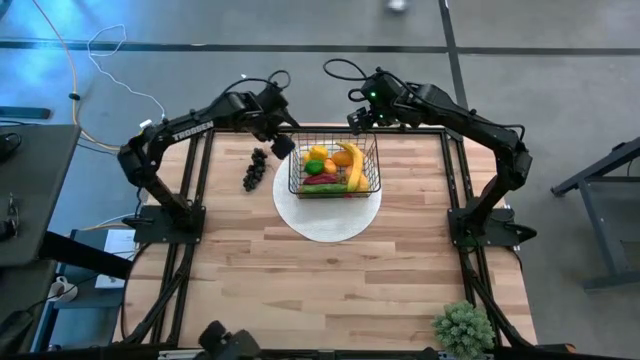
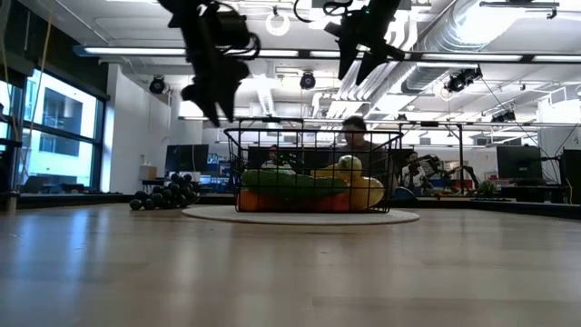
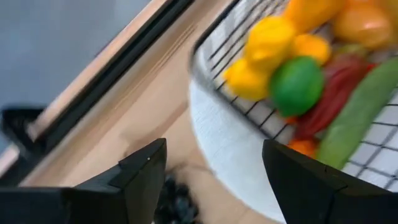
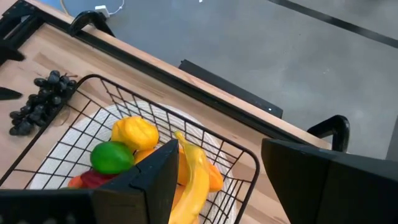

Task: Build produce basket
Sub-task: Put the black grapes into the wire basket

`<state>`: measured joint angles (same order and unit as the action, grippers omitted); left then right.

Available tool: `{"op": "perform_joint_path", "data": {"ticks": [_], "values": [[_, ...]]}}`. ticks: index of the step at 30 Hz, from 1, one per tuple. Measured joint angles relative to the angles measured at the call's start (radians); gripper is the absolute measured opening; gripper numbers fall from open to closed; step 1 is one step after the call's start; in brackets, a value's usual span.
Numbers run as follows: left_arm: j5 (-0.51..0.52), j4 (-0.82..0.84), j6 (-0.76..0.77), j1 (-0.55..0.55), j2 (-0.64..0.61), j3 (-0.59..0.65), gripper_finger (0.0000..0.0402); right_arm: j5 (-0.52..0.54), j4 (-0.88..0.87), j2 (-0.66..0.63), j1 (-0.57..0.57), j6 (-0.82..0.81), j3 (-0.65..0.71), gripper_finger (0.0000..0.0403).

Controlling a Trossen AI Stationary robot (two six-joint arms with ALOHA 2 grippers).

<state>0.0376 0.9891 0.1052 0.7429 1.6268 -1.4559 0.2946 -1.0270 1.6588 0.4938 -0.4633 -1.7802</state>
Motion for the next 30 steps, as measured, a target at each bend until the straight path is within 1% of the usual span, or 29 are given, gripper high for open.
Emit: {"op": "perform_joint_path", "data": {"ticks": [4, 8, 14, 23, 27, 30], "values": [[0.000, -0.013, 0.041, 0.039, -0.066, 0.114, 0.0252, 0.021, 0.000, 0.000, 0.001, 0.000, 0.000, 0.0211], [0.000, -0.073, 0.093, 0.065, -0.128, 0.237, 0.0252, 0.021, 0.000, 0.000, 0.013, 0.000, 0.000, 0.0211], [0.000, -0.145, 0.170, 0.082, -0.183, 0.396, 0.0252, 0.021, 0.000, 0.000, 0.043, 0.000, 0.000, 0.0211], [0.001, -0.262, 0.278, 0.082, -0.186, 0.556, 0.0252, 0.020, 0.000, 0.000, 0.081, 0.000, 0.000, 0.0211], [0.075, -0.313, 0.317, 0.082, -0.186, 0.611, 0.0252, 0.017, 0.000, 0.001, 0.091, 0.000, 0.000, 0.0211], [0.086, -0.334, 0.330, 0.082, -0.174, 0.638, 0.0252, 0.017, 0.000, 0.001, 0.099, 0.000, 0.000, 0.0211]]}}
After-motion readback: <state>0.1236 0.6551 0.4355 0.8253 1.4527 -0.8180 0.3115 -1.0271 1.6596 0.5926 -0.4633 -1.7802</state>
